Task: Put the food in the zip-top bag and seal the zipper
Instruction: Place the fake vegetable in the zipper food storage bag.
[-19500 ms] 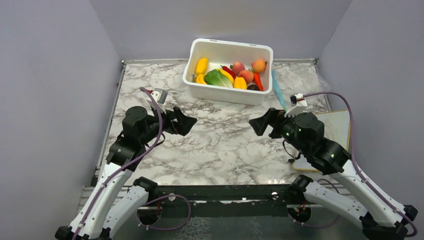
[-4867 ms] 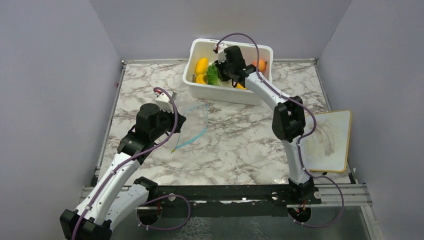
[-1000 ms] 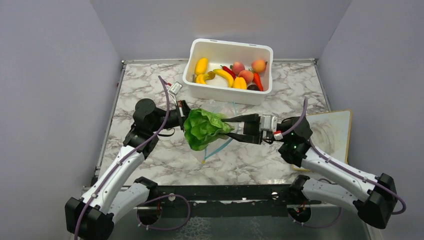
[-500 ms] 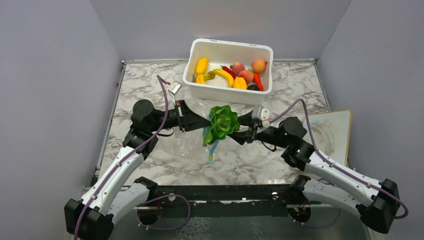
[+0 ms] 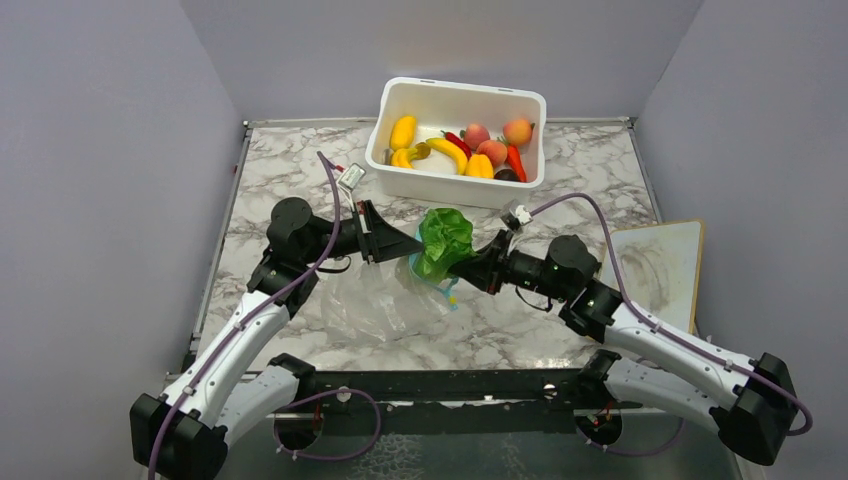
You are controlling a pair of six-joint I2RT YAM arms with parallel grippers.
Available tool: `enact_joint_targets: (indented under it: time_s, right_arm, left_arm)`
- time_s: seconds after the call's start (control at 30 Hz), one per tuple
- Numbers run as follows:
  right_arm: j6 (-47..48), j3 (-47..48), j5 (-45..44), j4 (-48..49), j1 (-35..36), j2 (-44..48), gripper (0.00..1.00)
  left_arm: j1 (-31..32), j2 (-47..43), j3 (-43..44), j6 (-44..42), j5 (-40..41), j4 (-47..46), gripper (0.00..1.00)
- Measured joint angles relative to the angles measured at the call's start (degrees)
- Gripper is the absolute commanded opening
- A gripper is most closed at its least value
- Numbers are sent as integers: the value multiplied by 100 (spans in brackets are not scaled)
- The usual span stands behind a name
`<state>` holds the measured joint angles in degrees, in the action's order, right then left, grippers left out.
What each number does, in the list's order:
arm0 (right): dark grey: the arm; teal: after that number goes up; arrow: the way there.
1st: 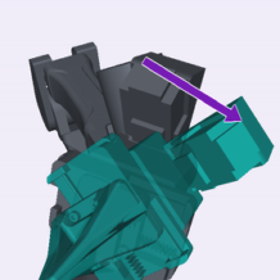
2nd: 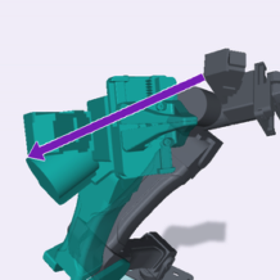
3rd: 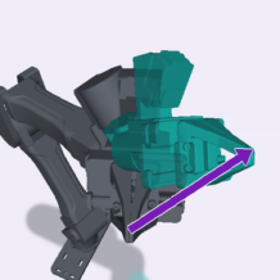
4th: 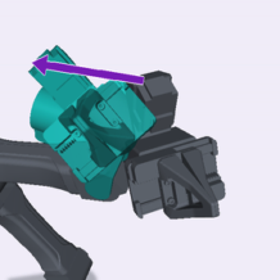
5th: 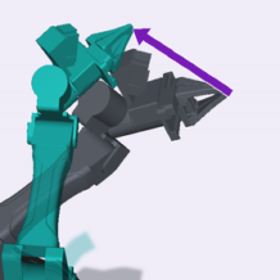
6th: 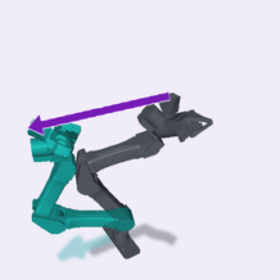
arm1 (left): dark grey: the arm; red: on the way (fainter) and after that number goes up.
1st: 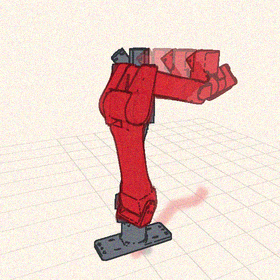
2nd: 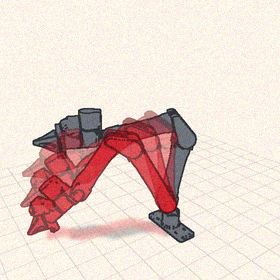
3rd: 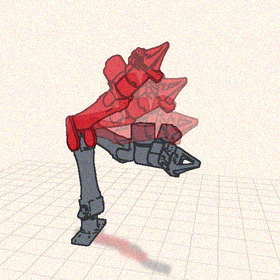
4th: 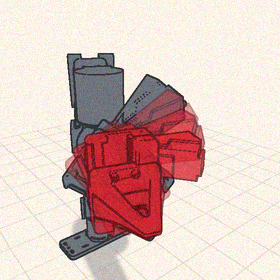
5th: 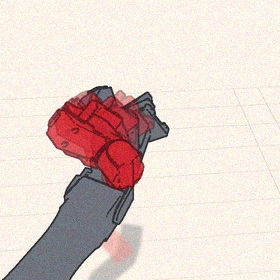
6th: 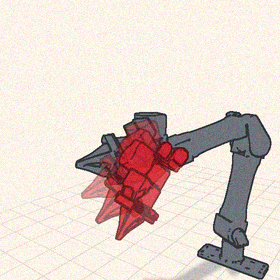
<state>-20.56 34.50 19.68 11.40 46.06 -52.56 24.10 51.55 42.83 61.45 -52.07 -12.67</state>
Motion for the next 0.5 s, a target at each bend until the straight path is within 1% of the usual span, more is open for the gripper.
enact_joint_targets:
  time_s: [0.13,0.4,0.5]
  right_arm:
    - [-920,-343,-39,391,0,57,5]
    - [-1742,-282,-297,450,0,-221,3]
    - [-2170,-367,-385,699,0,-188,2]
  left_arm:
    - [2,20,-61,7,188,15,0]
    - [2,9,-85,227,468,-96,0]
    - [2,0,-85,236,531,-138,0]
